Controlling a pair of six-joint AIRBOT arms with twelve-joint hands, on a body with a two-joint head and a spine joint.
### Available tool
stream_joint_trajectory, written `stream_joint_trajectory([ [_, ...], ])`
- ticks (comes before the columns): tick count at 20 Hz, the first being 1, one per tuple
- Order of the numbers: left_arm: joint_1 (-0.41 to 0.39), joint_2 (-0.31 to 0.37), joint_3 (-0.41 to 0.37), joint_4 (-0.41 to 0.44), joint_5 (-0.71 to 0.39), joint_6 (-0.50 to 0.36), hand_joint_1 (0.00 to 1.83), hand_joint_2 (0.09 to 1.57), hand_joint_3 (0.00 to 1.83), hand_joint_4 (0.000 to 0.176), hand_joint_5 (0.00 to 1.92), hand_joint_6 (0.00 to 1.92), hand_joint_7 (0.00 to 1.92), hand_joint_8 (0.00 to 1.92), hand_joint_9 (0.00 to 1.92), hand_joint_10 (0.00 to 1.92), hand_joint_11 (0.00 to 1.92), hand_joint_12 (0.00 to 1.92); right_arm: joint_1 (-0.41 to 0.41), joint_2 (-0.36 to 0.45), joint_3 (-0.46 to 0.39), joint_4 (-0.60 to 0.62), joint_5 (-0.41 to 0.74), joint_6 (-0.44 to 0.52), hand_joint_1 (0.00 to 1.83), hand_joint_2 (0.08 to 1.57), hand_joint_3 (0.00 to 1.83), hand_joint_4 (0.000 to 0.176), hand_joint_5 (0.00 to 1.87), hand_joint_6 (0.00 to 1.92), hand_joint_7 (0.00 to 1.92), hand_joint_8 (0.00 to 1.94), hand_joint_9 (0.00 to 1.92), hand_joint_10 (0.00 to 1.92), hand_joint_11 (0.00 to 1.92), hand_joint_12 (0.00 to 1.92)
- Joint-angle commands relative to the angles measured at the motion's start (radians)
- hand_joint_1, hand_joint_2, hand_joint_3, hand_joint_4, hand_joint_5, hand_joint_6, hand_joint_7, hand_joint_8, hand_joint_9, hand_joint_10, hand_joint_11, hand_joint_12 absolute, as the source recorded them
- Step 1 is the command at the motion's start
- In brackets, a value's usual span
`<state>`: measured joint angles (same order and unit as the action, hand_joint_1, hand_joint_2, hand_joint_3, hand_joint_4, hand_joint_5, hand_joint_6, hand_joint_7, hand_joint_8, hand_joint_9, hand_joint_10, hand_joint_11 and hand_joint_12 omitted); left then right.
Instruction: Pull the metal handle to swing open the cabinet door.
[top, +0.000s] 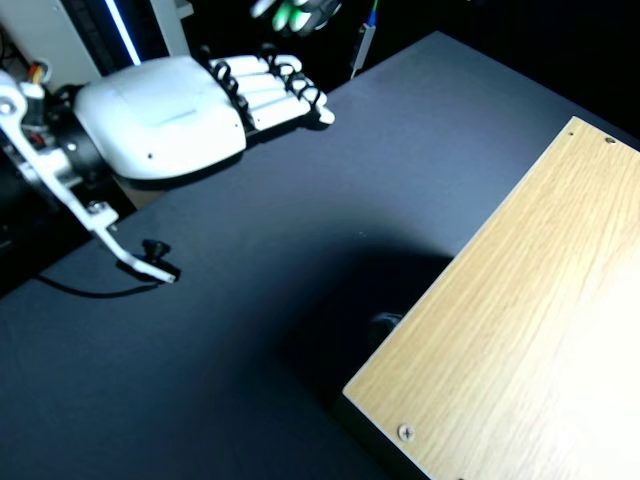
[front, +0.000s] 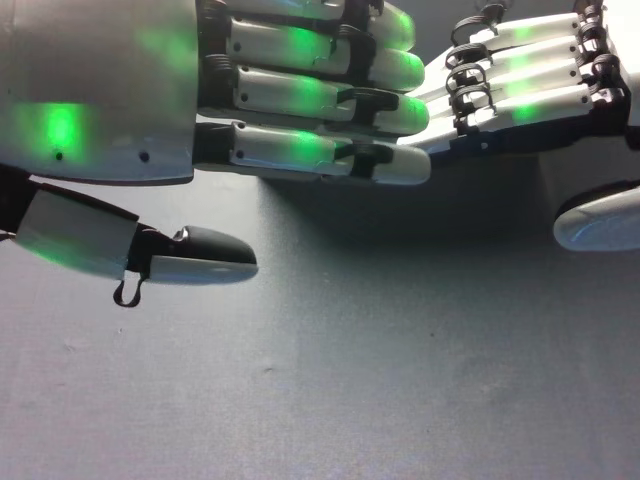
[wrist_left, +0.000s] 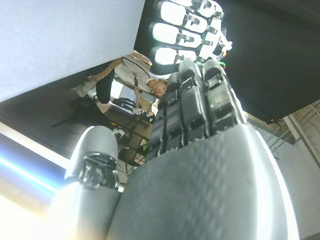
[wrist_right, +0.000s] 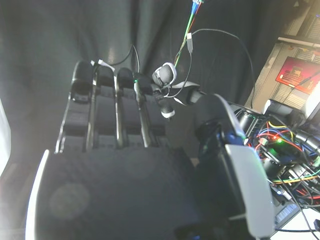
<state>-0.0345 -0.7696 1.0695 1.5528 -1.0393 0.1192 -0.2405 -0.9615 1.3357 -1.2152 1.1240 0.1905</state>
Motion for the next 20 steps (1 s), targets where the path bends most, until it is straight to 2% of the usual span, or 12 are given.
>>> stream_joint_trajectory([
  [1, -0.010, 0.008, -0.003, -0.099, -0.019, 0.004, 0.00, 1.41, 0.02, 0.000, 0.15, 0.00, 0.18, 0.00, 0.14, 0.00, 0.00, 0.45, 0.005, 0.003, 0.002, 0.099, 0.052, 0.005, 0.00, 1.43, 0.03, 0.000, 0.15, 0.01, 0.17, 0.00, 0.13, 0.01, 0.00, 0.43],
  [5, -0.010, 0.008, -0.003, -0.099, -0.019, 0.004, 0.00, 1.42, 0.01, 0.000, 0.17, 0.00, 0.19, 0.00, 0.16, 0.00, 0.00, 0.48, -0.009, -0.016, 0.015, 0.099, 0.038, 0.006, 0.00, 1.44, 0.01, 0.000, 0.15, 0.00, 0.16, 0.00, 0.12, 0.00, 0.00, 0.39],
  [7, -0.010, 0.008, -0.003, -0.099, -0.019, 0.004, 0.00, 1.41, 0.00, 0.000, 0.17, 0.00, 0.20, 0.00, 0.17, 0.00, 0.00, 0.47, -0.009, -0.028, 0.024, 0.100, 0.011, 0.006, 0.00, 1.43, 0.00, 0.000, 0.14, 0.00, 0.16, 0.00, 0.13, 0.00, 0.00, 0.43],
  [11, -0.010, 0.008, -0.003, -0.099, -0.019, 0.004, 0.00, 1.40, 0.00, 0.000, 0.19, 0.01, 0.21, 0.00, 0.18, 0.00, 0.00, 0.52, -0.009, -0.065, 0.053, 0.112, -0.114, 0.006, 0.00, 1.42, 0.00, 0.000, 0.15, 0.00, 0.17, 0.00, 0.14, 0.00, 0.00, 0.46],
  [17, -0.010, 0.008, -0.003, -0.099, -0.019, 0.004, 0.00, 1.40, 0.00, 0.000, 0.18, 0.00, 0.21, 0.00, 0.21, 0.01, 0.00, 0.52, -0.015, -0.077, 0.077, 0.171, -0.157, 0.006, 0.00, 1.40, 0.00, 0.000, 0.15, 0.00, 0.18, 0.00, 0.14, 0.00, 0.00, 0.43],
  [20, -0.010, 0.008, -0.003, -0.099, -0.019, 0.004, 0.00, 1.48, 0.03, 0.000, 0.19, 0.01, 0.22, 0.00, 0.21, 0.00, 0.00, 0.55, -0.023, -0.070, 0.079, 0.195, -0.191, 0.006, 0.00, 1.38, 0.00, 0.000, 0.16, 0.00, 0.18, 0.00, 0.15, 0.00, 0.00, 0.50],
])
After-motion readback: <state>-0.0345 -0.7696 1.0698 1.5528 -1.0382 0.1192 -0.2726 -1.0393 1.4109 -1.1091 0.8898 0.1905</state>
